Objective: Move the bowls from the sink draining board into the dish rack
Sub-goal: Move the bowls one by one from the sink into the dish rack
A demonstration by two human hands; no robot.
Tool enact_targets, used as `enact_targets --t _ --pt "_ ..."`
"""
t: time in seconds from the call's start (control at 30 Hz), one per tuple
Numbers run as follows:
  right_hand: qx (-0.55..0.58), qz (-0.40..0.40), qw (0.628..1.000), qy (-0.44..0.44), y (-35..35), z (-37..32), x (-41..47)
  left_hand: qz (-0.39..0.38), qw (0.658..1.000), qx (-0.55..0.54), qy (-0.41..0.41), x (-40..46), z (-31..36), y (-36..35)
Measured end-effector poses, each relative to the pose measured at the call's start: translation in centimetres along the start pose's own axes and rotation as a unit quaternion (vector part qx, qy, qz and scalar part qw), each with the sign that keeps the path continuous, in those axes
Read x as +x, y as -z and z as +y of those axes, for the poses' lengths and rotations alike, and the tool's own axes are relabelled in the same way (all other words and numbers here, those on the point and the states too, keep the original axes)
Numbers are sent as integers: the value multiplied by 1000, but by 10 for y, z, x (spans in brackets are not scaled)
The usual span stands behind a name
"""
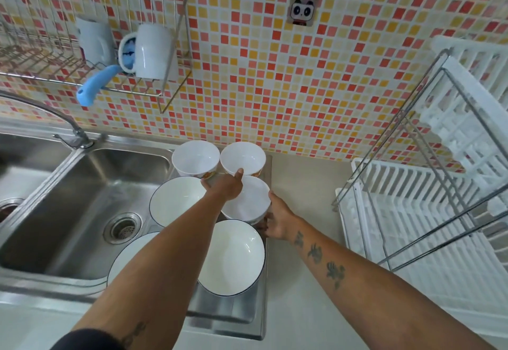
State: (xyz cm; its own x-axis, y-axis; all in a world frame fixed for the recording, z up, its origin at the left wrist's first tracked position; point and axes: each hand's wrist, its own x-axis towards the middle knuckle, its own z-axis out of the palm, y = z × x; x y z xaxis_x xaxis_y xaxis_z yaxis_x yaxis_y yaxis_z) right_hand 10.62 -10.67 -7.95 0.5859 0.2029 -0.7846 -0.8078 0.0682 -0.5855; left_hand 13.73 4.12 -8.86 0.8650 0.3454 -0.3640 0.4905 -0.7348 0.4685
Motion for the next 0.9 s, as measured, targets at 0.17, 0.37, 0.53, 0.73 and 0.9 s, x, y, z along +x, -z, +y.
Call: enact_targets --t 0.17,0.37,0.53,0.73,0.9 --pt "31 7 999 26 7 -9 -7 -18 995 -89 -26 -9 9 3" --pt "-1 24 997 79 22 -20 -28 -27 966 -256 10 -28 21 12" --pt "-62 11 986 152 23 -29 -81 -31 930 -366 10 -61 38 35" --pt "-50 14 957 286 29 -56 -174 -52 874 -459 -151 -127 67 97" --pt "-93 65 849 516 28 -62 -267 -129 831 -510 -183 -186 113 169"
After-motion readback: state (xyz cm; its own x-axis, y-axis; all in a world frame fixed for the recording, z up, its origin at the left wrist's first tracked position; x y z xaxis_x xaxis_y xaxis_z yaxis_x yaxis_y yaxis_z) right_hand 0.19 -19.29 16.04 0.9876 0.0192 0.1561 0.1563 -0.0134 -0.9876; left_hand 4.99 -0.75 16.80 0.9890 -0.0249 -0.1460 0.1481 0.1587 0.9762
